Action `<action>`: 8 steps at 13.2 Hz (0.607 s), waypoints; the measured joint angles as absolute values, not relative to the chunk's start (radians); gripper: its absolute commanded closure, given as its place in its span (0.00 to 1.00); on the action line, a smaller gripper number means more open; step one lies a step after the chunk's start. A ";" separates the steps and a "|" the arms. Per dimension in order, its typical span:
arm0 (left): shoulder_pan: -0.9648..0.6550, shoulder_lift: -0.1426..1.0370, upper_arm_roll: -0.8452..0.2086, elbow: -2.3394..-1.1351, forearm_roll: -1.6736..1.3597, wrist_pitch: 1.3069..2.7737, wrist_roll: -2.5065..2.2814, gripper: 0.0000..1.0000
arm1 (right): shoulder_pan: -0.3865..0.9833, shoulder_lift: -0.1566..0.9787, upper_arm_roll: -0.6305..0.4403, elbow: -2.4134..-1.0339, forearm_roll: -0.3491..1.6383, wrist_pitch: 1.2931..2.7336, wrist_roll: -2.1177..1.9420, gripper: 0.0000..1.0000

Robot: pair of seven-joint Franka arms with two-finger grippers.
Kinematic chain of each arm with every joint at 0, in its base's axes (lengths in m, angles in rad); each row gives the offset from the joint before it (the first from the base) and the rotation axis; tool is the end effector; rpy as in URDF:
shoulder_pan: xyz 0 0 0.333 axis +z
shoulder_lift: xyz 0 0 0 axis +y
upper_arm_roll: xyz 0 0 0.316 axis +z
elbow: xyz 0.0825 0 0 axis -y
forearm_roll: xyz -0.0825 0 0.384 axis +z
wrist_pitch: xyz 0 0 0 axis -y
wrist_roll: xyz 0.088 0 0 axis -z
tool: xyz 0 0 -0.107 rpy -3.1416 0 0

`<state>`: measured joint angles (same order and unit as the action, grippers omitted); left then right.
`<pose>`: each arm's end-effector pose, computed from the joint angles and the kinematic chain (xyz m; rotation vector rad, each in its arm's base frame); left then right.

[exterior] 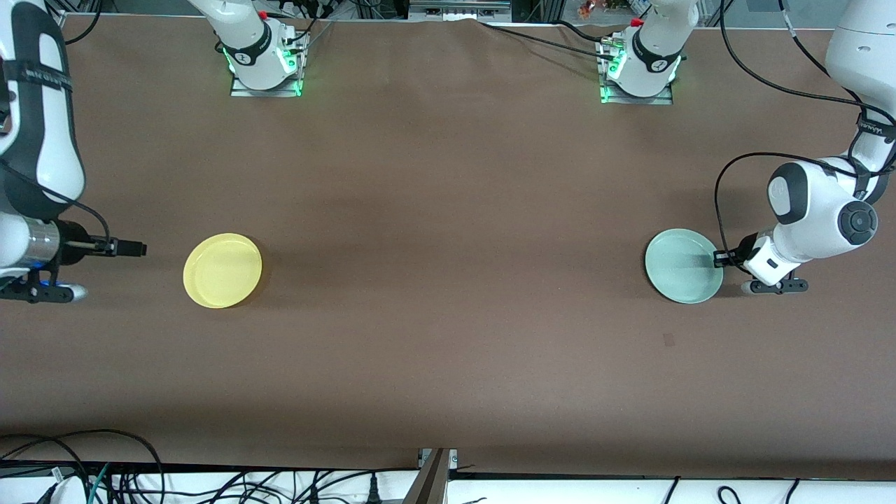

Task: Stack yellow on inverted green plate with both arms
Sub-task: 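Reach the left gripper to the green plate rim and grip it, then lift the green plate with the left gripper while the right gripper grips yellow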

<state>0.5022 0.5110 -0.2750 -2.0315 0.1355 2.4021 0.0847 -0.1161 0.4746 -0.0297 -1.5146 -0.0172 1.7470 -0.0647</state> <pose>0.5707 0.1335 0.1901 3.0685 0.0958 -0.1640 0.6551 -0.0950 0.3709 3.1114 -0.1158 -0.3815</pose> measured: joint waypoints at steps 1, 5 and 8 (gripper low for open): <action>0.493 0.504 -0.278 -2.015 0.135 2.370 0.084 1.00 | -0.116 0.500 -0.029 -1.523 -0.016 1.780 -0.065 0.00; 0.392 0.462 -0.284 -1.799 0.136 2.013 0.054 1.00 | -0.118 0.561 -0.030 -1.578 -0.016 1.899 -0.065 0.00; 0.261 0.445 -0.288 -1.646 0.136 1.833 -0.043 1.00 | -0.125 0.575 -0.030 -1.630 0.008 1.968 -0.084 0.00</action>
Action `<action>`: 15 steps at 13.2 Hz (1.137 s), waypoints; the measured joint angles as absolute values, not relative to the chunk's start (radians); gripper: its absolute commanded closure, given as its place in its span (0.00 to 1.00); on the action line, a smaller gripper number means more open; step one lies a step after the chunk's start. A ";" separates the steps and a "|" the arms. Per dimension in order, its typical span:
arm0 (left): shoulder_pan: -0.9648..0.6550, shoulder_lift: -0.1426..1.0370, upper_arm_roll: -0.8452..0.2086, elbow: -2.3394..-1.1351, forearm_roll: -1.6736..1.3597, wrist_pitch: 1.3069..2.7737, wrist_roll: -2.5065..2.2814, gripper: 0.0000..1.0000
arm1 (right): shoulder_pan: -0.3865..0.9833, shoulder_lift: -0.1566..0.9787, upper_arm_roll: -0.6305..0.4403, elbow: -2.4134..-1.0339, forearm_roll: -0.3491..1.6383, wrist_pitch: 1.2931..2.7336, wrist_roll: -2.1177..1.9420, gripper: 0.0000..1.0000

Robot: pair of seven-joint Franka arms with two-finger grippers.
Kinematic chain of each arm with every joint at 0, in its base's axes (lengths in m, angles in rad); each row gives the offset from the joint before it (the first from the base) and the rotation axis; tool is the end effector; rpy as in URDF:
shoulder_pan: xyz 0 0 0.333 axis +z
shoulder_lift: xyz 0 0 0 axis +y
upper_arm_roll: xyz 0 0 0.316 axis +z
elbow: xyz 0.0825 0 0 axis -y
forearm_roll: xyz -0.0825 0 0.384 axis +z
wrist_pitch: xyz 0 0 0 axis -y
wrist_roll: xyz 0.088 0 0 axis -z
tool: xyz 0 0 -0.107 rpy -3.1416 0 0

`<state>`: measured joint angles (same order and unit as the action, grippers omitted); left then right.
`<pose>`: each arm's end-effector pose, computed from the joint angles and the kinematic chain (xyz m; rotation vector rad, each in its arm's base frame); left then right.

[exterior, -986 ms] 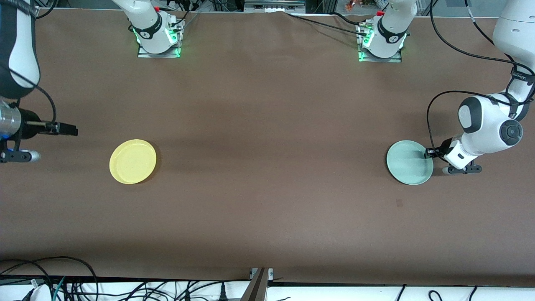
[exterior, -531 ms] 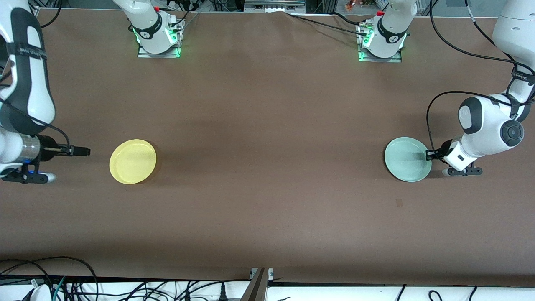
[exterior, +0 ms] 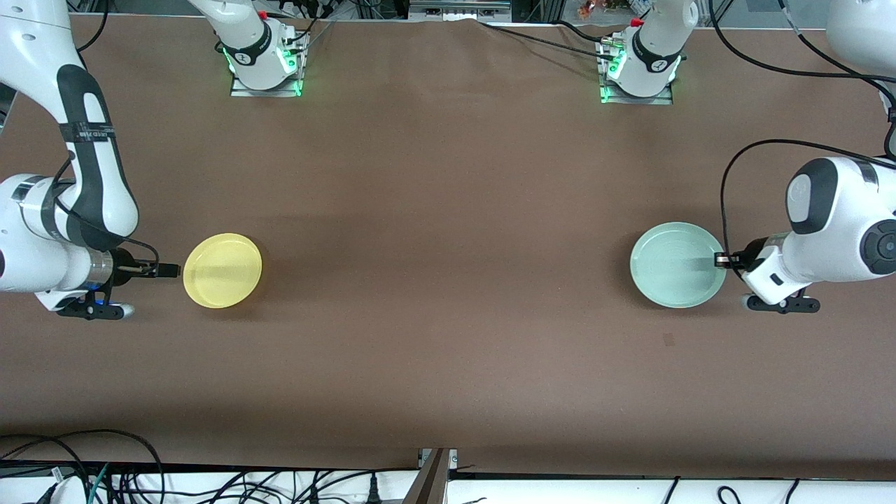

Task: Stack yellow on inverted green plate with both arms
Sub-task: 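Lift the green plate with the left gripper while the right gripper grips yellow, then flip the green plate upside down with the left gripper toward the table middle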

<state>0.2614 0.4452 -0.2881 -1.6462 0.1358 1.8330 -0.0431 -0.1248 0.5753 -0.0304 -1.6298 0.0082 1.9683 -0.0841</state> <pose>0.6426 0.0127 0.3469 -3.1099 0.0354 0.3718 0.6523 -0.0993 0.2676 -3.0995 0.1120 0.3677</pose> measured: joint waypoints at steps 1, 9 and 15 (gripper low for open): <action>0.215 0.444 -0.289 -1.616 0.137 1.803 -0.085 1.00 | -0.131 0.578 -0.031 -1.650 0.020 1.992 -0.094 0.00; -0.229 0.448 -0.290 -1.515 0.357 1.649 -0.611 1.00 | -0.168 0.616 -0.031 -1.729 0.068 2.088 -0.180 0.00; -0.579 0.563 -0.273 -1.433 0.611 1.552 -0.984 1.00 | -0.186 0.635 -0.031 -1.748 0.211 2.169 -0.364 0.00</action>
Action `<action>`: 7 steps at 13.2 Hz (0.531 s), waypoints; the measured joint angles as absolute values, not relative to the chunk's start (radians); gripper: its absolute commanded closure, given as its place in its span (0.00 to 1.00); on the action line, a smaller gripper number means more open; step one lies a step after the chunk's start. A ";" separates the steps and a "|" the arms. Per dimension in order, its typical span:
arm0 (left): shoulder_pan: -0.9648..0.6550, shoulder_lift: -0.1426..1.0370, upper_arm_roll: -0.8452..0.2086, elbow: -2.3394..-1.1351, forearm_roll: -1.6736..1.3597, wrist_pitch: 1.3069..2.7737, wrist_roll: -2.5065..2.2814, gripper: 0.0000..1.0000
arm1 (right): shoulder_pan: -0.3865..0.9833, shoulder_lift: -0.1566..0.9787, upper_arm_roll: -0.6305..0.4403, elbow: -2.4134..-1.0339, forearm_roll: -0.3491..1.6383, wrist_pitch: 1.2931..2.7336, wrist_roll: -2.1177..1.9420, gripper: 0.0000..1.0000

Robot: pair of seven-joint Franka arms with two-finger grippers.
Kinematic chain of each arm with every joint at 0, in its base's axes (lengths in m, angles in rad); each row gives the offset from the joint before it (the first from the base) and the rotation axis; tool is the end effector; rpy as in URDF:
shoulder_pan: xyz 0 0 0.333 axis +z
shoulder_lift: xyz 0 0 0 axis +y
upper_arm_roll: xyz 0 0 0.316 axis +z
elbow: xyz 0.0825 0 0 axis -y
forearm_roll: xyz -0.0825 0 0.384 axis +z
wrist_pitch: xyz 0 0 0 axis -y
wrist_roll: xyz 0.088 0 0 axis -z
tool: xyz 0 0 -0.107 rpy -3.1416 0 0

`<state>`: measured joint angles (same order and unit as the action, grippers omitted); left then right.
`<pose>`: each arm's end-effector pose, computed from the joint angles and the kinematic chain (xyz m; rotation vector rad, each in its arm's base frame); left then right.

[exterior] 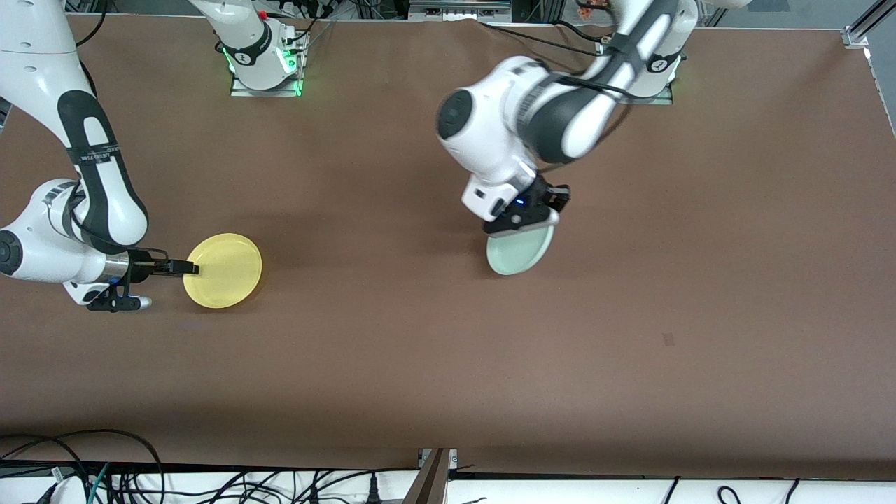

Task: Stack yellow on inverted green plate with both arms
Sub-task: 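Flip the green plate upside down with the left gripper toward the table middle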

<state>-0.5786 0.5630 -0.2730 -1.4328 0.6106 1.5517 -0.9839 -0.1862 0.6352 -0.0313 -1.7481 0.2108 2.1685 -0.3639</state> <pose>0.5052 -0.4351 0.3584 -2.5367 -0.0261 -0.1443 0.6286 -0.1292 0.1937 -2.9352 -0.0190 0.2408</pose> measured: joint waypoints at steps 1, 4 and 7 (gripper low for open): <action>-0.635 0.602 -0.258 -1.390 0.655 1.525 -1.016 1.00 | -0.190 0.643 -0.031 -1.749 0.232 2.178 -0.388 0.00; -0.812 0.707 -0.142 -1.281 0.714 1.485 -1.043 1.00 | -0.193 0.654 -0.031 -1.749 0.242 2.192 -0.406 0.00; -0.998 0.778 0.023 -1.219 0.717 1.484 -1.044 1.00 | -0.192 0.657 -0.030 -1.749 0.242 2.196 -0.407 0.17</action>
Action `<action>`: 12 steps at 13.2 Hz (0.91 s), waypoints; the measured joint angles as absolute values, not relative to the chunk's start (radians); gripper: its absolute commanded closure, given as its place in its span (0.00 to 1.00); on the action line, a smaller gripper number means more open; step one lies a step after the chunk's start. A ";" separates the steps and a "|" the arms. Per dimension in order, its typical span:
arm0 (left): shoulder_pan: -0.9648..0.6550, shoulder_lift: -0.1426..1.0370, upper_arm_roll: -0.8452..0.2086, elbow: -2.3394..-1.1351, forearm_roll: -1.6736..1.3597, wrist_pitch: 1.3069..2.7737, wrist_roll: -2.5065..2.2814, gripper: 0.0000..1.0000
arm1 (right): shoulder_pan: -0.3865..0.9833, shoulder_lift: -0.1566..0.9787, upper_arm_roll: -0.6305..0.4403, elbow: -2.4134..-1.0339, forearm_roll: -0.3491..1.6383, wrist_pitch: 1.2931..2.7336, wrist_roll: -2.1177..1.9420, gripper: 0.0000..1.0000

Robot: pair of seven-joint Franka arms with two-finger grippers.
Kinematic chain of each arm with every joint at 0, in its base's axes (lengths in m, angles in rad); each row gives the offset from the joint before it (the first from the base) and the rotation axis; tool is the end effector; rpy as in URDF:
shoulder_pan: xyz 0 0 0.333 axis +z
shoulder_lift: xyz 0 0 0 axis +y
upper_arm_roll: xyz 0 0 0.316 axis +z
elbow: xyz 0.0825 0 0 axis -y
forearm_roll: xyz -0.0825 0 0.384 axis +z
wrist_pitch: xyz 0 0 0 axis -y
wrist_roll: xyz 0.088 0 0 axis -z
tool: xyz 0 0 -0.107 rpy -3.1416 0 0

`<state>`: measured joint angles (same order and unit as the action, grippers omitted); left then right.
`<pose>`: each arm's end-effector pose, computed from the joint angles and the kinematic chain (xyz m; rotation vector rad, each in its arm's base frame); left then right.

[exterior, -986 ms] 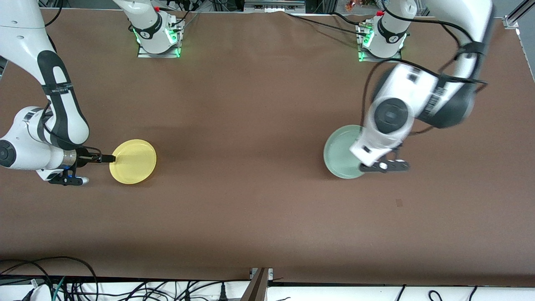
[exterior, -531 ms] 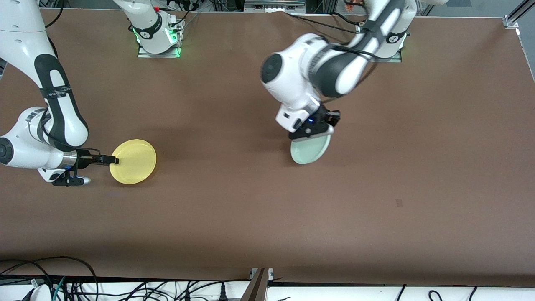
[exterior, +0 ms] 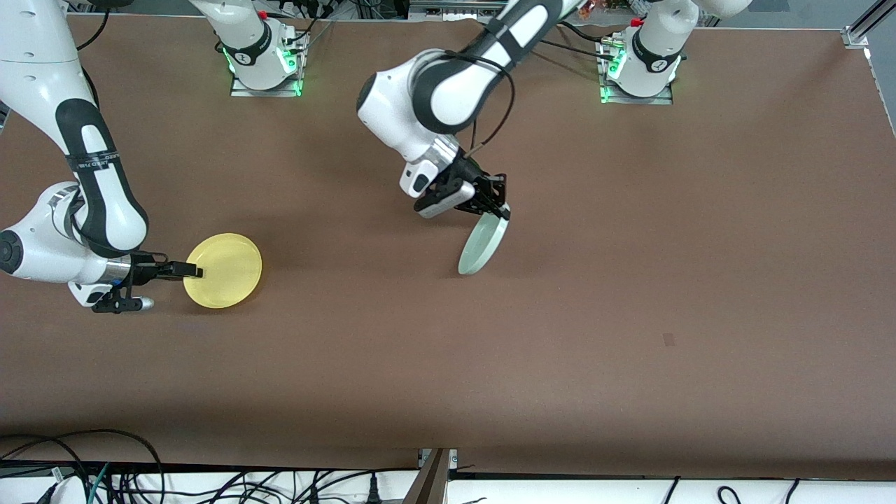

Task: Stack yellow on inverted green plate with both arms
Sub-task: 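Flip the green plate upside down with the left gripper toward the table middle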

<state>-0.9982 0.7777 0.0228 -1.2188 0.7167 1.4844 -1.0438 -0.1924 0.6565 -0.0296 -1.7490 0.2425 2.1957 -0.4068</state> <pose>0.4516 -0.5404 0.3073 -2.3006 0.0746 -0.4416 0.6281 -0.1318 0.1815 -2.9151 -0.0382 0.2155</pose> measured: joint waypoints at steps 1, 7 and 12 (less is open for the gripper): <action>-1.051 0.808 0.067 -1.187 0.717 1.484 -1.045 1.00 | -0.192 0.657 -0.029 -1.749 0.243 2.196 -0.407 0.30; -1.147 0.963 0.199 -1.056 0.811 1.571 -1.041 1.00 | -0.192 0.657 -0.028 -1.749 0.243 2.195 -0.410 0.82; -1.178 1.038 0.202 -1.050 0.890 1.572 -1.041 1.00 | -0.192 0.657 -0.027 -1.749 0.243 2.195 -0.449 1.00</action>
